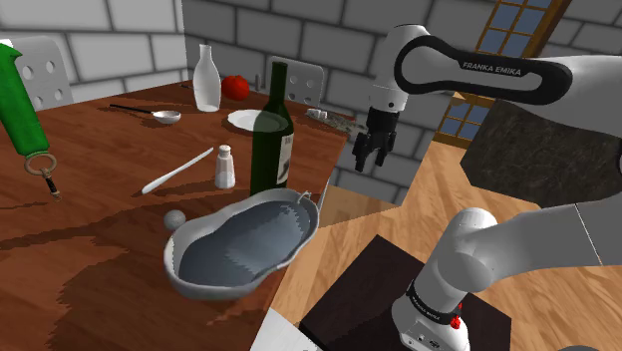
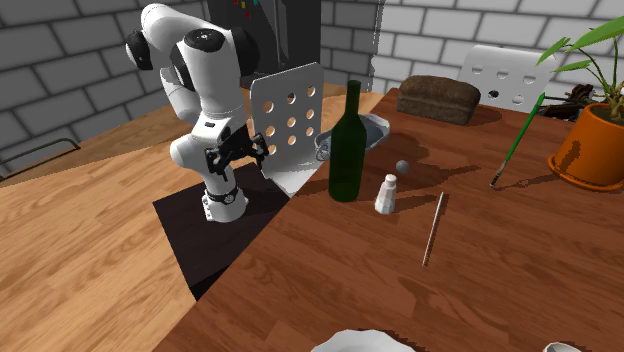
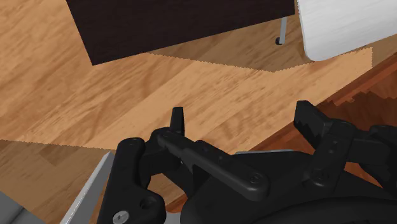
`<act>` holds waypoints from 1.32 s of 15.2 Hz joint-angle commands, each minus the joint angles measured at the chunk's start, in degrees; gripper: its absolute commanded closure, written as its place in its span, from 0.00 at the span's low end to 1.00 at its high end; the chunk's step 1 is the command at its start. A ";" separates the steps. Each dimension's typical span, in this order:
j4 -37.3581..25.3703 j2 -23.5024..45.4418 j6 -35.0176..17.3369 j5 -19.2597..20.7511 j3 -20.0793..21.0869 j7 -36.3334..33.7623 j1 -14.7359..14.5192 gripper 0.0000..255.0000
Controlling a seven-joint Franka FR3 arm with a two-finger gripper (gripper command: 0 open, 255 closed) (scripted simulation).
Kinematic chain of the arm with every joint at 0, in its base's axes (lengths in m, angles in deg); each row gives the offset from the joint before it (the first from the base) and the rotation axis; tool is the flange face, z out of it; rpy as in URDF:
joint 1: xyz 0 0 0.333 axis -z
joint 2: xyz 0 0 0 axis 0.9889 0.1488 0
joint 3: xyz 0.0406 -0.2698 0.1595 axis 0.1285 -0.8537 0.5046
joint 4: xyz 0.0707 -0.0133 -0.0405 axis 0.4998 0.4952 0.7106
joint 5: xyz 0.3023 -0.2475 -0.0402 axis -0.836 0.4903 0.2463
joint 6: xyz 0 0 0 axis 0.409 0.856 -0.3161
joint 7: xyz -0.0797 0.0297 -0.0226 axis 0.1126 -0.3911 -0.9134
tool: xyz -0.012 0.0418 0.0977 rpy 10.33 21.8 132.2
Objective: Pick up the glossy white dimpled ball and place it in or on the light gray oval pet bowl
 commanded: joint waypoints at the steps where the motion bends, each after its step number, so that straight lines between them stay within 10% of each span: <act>1: 0.00 0.00 0.00 0.00 0.00 0.00 0.00 0.00; 20: -15.06 23.15 -12.04 -11.48 20.42 -26.70 -6.71 0.00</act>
